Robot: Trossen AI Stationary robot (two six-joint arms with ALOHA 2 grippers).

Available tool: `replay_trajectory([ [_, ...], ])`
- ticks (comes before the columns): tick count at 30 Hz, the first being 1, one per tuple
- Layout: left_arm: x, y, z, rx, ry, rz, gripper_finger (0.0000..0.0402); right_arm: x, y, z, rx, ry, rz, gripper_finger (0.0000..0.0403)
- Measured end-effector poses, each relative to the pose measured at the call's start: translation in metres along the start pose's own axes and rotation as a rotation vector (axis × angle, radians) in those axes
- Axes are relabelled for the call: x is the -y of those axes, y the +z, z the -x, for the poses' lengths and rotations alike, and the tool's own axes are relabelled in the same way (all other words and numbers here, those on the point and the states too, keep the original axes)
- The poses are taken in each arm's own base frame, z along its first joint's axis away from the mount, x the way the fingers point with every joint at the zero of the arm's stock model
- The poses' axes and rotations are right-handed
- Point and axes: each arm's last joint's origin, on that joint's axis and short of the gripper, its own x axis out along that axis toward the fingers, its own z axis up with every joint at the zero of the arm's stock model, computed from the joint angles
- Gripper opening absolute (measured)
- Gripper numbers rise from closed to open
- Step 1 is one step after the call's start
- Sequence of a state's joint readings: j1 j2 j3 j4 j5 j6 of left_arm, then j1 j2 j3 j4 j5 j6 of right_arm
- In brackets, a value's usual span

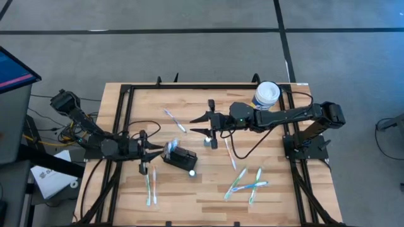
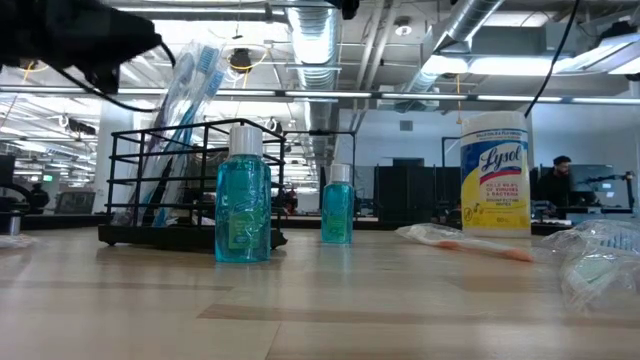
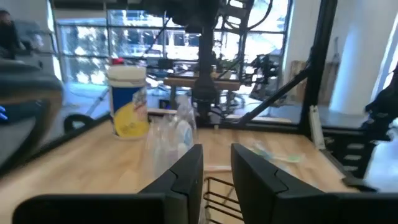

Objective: Pick & Place toothbrushing station
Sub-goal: Put the left orange toothbrush into the right compartment of the wire organizer

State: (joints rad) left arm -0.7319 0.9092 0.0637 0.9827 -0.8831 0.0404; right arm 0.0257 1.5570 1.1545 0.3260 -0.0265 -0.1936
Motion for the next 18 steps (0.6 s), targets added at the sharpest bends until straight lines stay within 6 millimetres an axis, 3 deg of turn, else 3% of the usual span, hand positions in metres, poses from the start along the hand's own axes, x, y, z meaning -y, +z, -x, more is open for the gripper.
replay_trajectory([
  [11,0.04,0.045,0.017,0.01,0.005,-0.217,0.0076,0.0,0.0,0.0,0.0,0.0,0.0,0.0118],
  [18,0.066,0.07,0.016,-0.067,-0.163,-0.4,0.0071,0.0,0.0,0.0,0.0,0.0,-0.001,0.0118],
])
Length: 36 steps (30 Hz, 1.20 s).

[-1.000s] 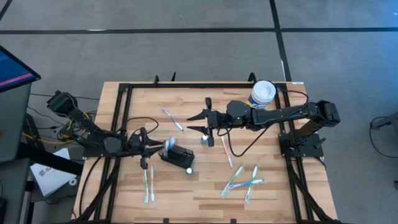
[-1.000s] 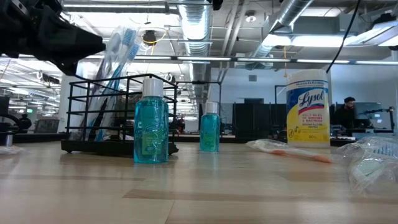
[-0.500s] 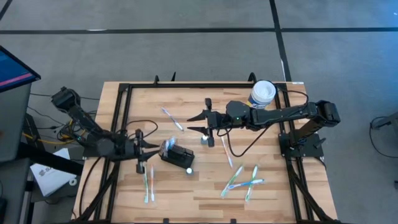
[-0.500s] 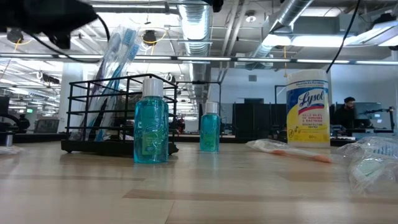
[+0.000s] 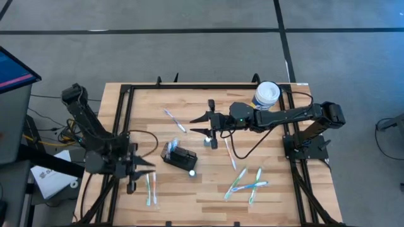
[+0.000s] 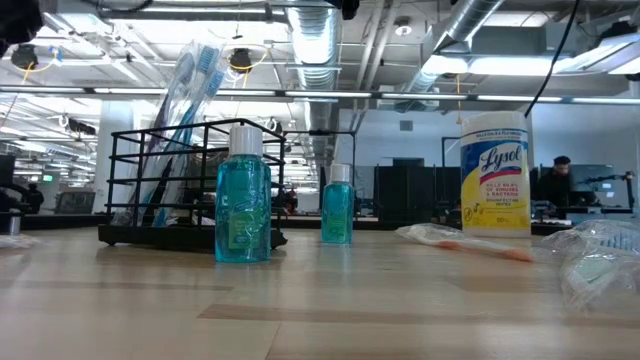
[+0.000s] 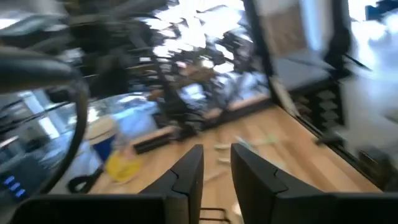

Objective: Pick & Place toothbrushing station
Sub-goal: Put the left orange toothbrush into the right compartment of the wire organizer

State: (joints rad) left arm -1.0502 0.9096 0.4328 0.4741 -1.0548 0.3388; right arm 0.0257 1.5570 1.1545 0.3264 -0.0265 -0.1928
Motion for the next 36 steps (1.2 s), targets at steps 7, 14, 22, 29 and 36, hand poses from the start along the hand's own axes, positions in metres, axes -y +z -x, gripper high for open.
replay_trajectory([
  [7,-0.017,0.018,-0.029,-0.114,-0.242,0.011,0.0018,0.0,0.0,0.0,0.0,0.0,0.0,0.0118],
  [14,-0.035,0.035,-0.061,-0.135,-0.54,0.066,0.0006,0.0,-0.002,0.0,-0.017,0.003,0.0,0.0118],
  [22,-0.008,0.06,-0.097,-0.396,-0.732,-0.015,0.0008,-0.001,-0.003,0.0,-0.033,0.006,-0.001,0.0118],
  [29,0.021,0.061,-0.107,-0.634,-0.773,-0.125,0.0008,-0.001,-0.005,0.0,-0.053,0.01,-0.001,0.0118],
  [36,0.038,0.037,-0.111,-0.846,-0.823,-0.086,0.0008,-0.001,-0.006,0.0,-0.059,0.012,-0.001,0.0118],
])
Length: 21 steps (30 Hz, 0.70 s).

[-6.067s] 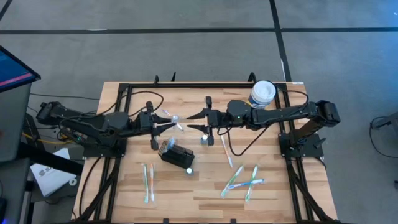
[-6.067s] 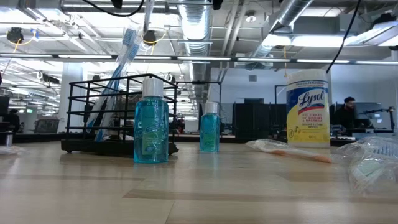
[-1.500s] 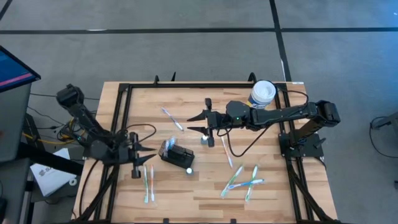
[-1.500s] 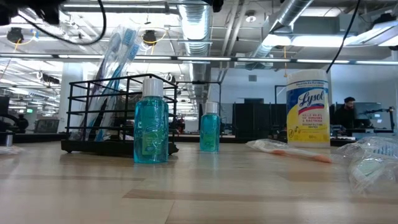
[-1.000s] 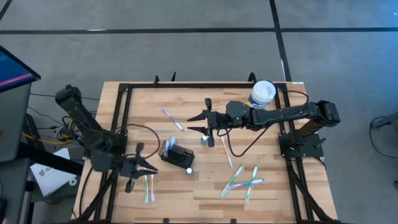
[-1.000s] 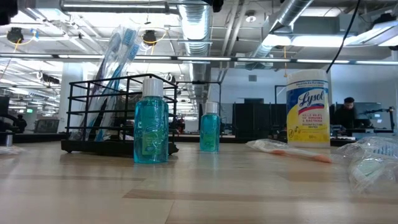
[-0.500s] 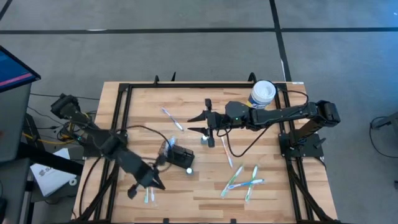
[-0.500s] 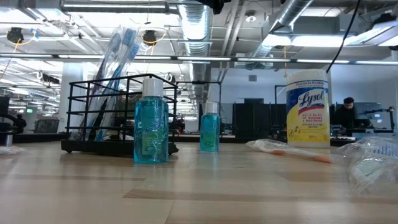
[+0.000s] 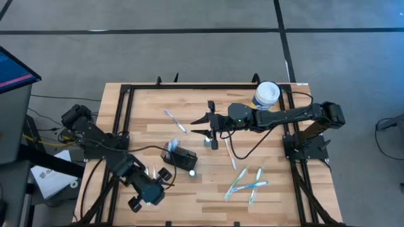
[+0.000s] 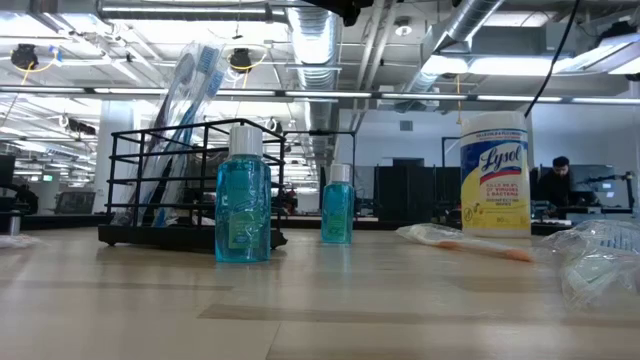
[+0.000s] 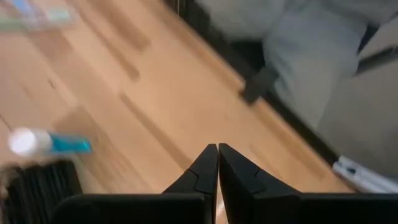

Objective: Pick & Place toothbrushing station
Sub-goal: Put the left orange toothbrush into the right compartment of the wire organizer

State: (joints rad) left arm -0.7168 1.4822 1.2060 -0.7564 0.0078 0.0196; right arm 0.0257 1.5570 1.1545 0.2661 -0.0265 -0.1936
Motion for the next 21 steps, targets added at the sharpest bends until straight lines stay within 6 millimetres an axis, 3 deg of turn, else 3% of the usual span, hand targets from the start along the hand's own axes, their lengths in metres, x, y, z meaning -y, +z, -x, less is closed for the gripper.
replay_trajectory([
  [11,0.005,-0.009,-0.02,-0.13,-0.03,-0.012,0.0008,0.0,0.0,0.0,-0.003,0.001,0.0,0.0118],
  [21,0.007,-0.044,-0.043,-0.263,-0.057,-0.188,0.0002,0.0,0.0,0.0,-0.005,0.001,-0.001,0.0118],
])
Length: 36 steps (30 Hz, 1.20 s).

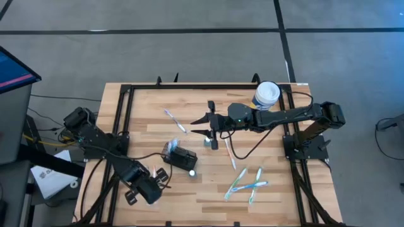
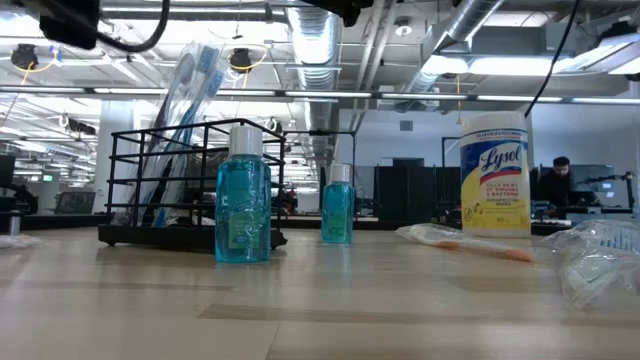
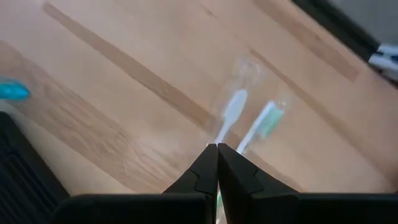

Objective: Pick & Place toothbrushing station
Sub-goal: Put the left orange toothbrush into the right compartment of the wire organizer

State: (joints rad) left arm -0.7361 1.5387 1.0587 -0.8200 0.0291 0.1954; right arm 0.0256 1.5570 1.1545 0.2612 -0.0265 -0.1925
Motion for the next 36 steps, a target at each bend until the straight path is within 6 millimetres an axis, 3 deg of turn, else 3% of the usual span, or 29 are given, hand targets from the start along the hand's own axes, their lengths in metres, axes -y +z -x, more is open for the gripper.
replay_trajectory([
  [9,0.009,-0.008,-0.01,-0.052,0.043,-0.271,0.0001,0.001,0.0,0.0,0.0,-0.003,-0.002,0.0118],
  [18,0.01,-0.02,-0.024,-0.075,0.034,-0.376,0.0001,-0.002,0.001,0.0,0.003,0.006,-0.009,0.0118],
  [36,0.01,-0.015,-0.034,0.007,0.089,-0.381,0.0017,-0.005,0.001,0.0,0.003,0.013,0.001,0.0118],
])
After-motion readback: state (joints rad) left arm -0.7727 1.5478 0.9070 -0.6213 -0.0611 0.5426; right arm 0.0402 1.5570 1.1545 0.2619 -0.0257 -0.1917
